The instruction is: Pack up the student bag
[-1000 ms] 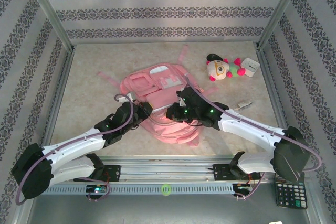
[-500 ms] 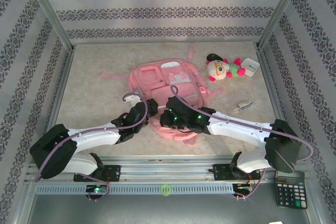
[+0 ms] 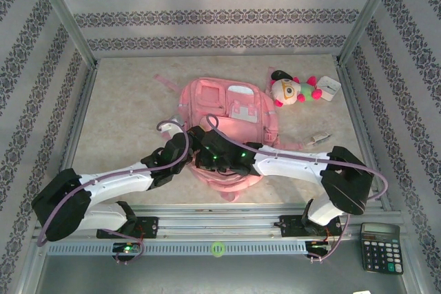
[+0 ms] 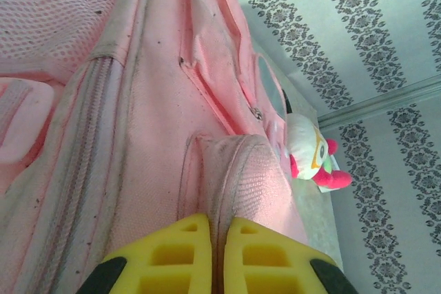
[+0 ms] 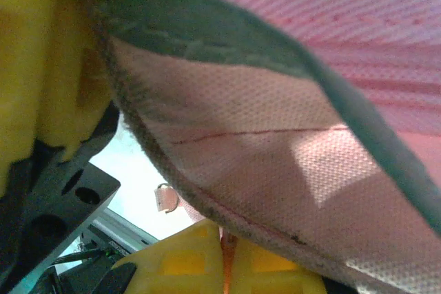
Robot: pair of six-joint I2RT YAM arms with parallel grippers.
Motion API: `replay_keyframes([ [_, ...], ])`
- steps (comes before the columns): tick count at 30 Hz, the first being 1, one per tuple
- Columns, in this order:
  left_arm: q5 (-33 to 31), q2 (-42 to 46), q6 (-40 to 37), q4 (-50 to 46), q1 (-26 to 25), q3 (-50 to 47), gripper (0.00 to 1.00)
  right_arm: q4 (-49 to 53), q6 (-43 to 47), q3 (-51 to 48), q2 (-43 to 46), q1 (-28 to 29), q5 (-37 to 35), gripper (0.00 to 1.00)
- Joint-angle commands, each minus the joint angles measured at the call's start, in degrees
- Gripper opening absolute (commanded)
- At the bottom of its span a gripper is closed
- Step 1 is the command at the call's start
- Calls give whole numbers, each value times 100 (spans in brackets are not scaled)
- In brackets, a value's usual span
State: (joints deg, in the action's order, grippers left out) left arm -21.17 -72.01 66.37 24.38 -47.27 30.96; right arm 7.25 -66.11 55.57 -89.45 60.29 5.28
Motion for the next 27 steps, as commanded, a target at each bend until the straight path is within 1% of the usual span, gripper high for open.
replay_keyframes([
  [1, 493, 361, 66, 957, -275, 55, 0, -882, 29, 207, 99, 103, 238, 1],
  [4, 246, 733, 1, 413, -258, -55, 0, -606, 214, -73, 569, -63, 294, 25],
  [7, 27, 1219, -138, -490, -163, -138, 0, 183, 514, -202, 1171, -335, 482, 45],
  [9, -169, 1578, -109, -963, -86, -295, 0, 870, 719, -291, 1593, -615, 621, 52],
  [11, -261, 1954, -28, -1342, 25, -498, 1, 1302, 841, -537, 2048, -1020, 831, 56],
  [14, -313, 2357, -48, -1962, 133, -606, 2, 1579, 856, -1027, 2579, -1766, 1209, 59],
  [16, -264, 2479, -117, -2288, 243, -622, 2, 1654, 948, -1290, 2849, -2158, 1268, 59],
  [18, -175, 2525, -231, -2421, 356, -653, 3, 1574, 1009, -1506, 3002, -2464, 1318, 59],
  [21, 169, 2474, -428, -2596, 673, -624, 3, 1096, 1038, -1720, 2894, -2806, 1572, 59],
  [24, 756, 2300, -817, -2922, 1144, -435, 4, 332, 1027, -1795, 2492, -2891, 1918, 58],
  [26, 1000, 2202, -1207, -3313, 1381, -194, 12, 64, 1082, -1696, 2170, -2916, 2069, 57],
  [27, 1026, 2182, -1460, -3467, 1421, -84, 18, 106, 1180, -1605, 2070, -2934, 2083, 57],
])
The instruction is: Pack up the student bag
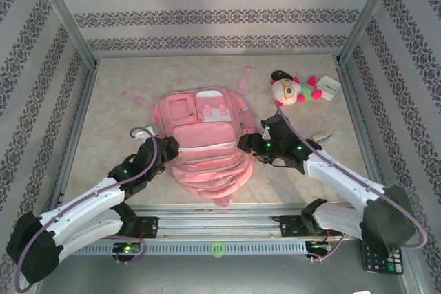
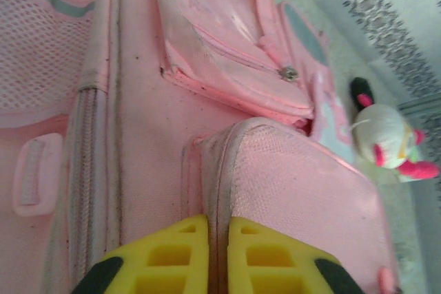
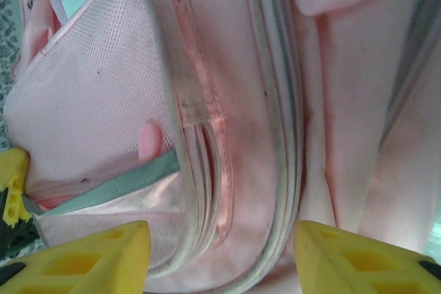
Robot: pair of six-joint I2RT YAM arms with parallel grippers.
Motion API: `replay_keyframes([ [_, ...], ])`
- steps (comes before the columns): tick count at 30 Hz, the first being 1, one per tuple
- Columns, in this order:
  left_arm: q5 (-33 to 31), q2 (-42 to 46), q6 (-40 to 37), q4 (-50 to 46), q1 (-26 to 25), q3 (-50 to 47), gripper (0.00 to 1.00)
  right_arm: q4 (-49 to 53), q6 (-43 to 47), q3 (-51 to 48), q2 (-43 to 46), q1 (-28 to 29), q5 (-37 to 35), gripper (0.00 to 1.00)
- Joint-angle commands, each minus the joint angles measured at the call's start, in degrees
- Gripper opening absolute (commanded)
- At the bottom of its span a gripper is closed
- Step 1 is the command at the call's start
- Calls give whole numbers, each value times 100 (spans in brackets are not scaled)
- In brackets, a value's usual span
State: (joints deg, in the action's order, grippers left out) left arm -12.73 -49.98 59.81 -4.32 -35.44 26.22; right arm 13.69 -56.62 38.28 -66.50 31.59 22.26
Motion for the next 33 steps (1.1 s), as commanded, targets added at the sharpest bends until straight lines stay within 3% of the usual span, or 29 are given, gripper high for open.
replay_keyframes([
  [1, 160, -28, -1086, -789, 241, 543, 28, -450, 336, 229, -302, -133, 397, 57],
  [4, 182, 70, -1975, -1079, 248, 874, 48, 142, 736, 467, -347, -587, 504, 59],
  [7, 44, 166, -2723, -1329, 248, 1123, 51, 1402, 1451, 856, -340, -1449, 569, 60],
  [11, 348, 130, -3983, -1317, 243, 1369, 54, 2914, 2592, 1465, -511, -2952, -54, 63],
  [15, 764, 9, -4944, -1165, 247, 1461, 56, 3589, 3220, 2051, -1310, -4081, -804, 68],
  [17, 800, -56, -5191, -1120, 246, 1504, 58, 3680, 3278, 2308, -1923, -4463, -819, 71],
  [25, 878, -289, -5153, -904, 252, 1540, 60, 3423, 3124, 2570, -3084, -4765, -1465, 82],
  [33, 983, -465, -4951, -649, 252, 1446, 60, 2810, 3261, 2465, -3241, -4912, -1415, 78],
])
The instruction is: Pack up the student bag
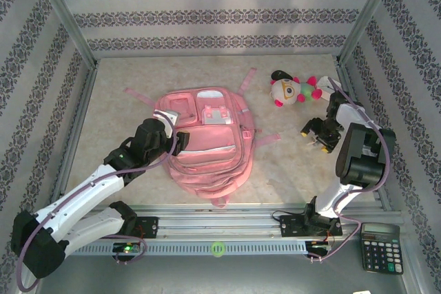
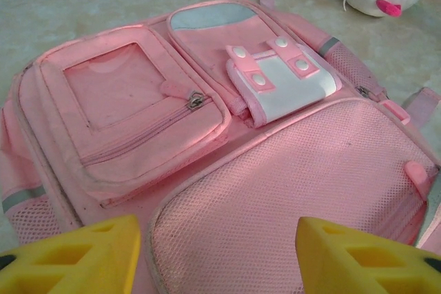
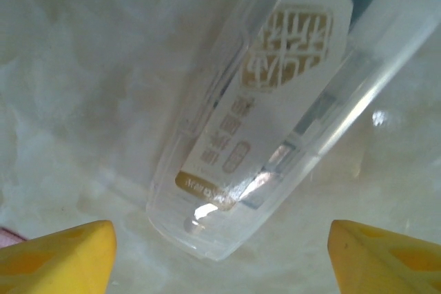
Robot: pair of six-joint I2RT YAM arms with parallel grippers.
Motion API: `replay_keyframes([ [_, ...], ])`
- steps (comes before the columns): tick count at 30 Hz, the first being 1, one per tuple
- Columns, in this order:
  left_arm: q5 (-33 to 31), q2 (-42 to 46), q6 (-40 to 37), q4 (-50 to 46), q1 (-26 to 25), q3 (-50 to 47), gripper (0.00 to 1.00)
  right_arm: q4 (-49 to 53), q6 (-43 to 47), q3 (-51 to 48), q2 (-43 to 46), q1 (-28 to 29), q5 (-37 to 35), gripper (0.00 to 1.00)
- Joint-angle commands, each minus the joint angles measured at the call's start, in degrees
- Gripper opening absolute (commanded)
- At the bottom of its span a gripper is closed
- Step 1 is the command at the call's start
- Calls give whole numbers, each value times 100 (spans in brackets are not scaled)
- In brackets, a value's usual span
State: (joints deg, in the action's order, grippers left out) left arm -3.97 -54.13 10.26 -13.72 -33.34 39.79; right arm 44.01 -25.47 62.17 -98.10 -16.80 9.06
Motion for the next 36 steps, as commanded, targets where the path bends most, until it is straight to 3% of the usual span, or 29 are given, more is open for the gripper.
replay_keyframes([
  [1, 123, -76, 19, 318, 38, 90, 60, -269, 160, 91, -121, -95, -65, 77],
  [5, 192, -187, 81, 412, 37, 112, 60, -298, 291, 252, -510, -245, 257, 71],
  [9, 470, -228, -220, 447, 38, 121, 59, -120, 504, 492, -768, -267, 147, 53],
  [14, 1060, -196, -708, 476, 38, 113, 60, -42, 624, 517, -667, -273, -6, 41],
  [15, 2099, -158, -1488, 328, 37, 138, 62, -67, 692, 437, -481, -271, -48, 34],
  [16, 2991, -157, -2899, -289, -55, 227, 75, -68, 769, 329, -276, -269, -13, 31],
  [18, 2820, -212, -3764, -780, -210, 317, 76, -91, 844, 159, -33, -263, 135, 29],
  [22, 1967, -575, -5021, -1350, -465, 448, 78, -100, 908, -239, 567, -215, 345, 29],
  [26, 1445, -847, -5362, -940, -502, 314, 80, -122, 958, -526, 906, -314, 250, 30],
  [28, 1549, -950, -5380, -802, -507, 315, 80, -78, 1037, -525, 836, -358, 267, 38],
  [30, 1662, -1060, -5312, -764, -507, 375, 81, 6, 1117, -448, 689, -386, 197, 59],
  [31, 1674, -1096, -5259, -728, -515, 407, 81, 27, 1144, -404, 618, -393, 152, 63],
  [36, 1723, -963, -4906, -281, -515, 367, 82, -15, 1352, -40, 102, -284, 356, 67],
])
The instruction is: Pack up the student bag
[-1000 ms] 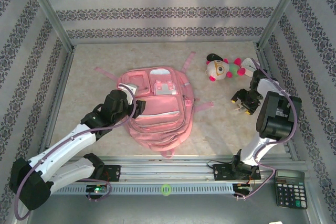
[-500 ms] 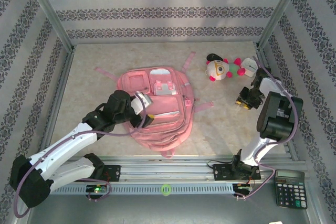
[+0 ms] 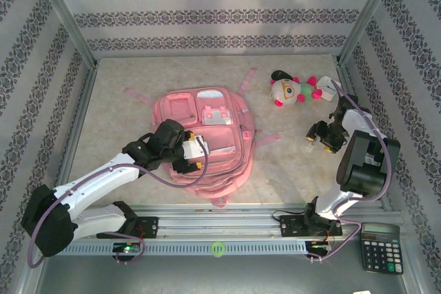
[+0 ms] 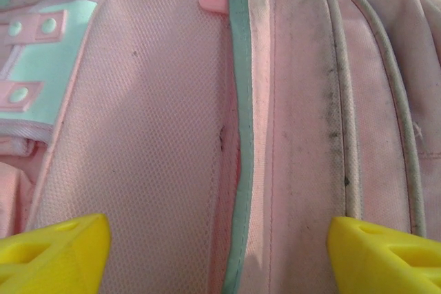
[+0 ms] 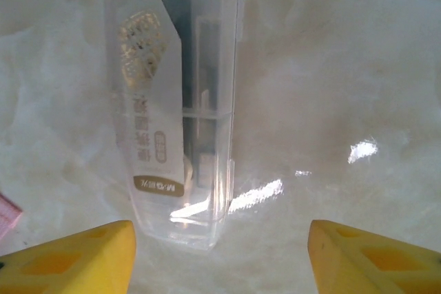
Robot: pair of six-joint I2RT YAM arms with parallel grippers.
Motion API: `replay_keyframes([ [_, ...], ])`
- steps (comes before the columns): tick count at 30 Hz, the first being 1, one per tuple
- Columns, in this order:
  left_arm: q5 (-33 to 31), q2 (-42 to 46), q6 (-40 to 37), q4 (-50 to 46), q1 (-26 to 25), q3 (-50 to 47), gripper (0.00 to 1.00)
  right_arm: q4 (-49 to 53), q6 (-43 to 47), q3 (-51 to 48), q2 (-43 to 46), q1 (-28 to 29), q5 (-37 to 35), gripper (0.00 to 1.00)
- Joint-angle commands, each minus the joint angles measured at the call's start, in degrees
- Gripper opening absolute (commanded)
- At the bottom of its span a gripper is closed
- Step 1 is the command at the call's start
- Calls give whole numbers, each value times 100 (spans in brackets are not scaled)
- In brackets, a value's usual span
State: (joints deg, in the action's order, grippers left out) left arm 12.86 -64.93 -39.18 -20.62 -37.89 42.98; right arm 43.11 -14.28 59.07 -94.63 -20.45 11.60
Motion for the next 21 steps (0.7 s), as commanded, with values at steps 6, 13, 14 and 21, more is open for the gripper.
replay_keyframes([
  [6, 3, 248, 165, 551, -61, 61, 82, 211, 435, 699, -796, 364, -94, 67],
  [13, -36, 296, 274, 587, -61, 105, 82, 334, 534, 1040, -1298, 491, -319, 59],
  [14, -38, 305, 294, 613, -62, 97, 82, 405, 525, 1109, -1358, 505, -505, 59],
  [21, -92, 297, 358, 654, -64, 101, 82, 769, 846, 1578, -1886, 585, -846, 63],
])
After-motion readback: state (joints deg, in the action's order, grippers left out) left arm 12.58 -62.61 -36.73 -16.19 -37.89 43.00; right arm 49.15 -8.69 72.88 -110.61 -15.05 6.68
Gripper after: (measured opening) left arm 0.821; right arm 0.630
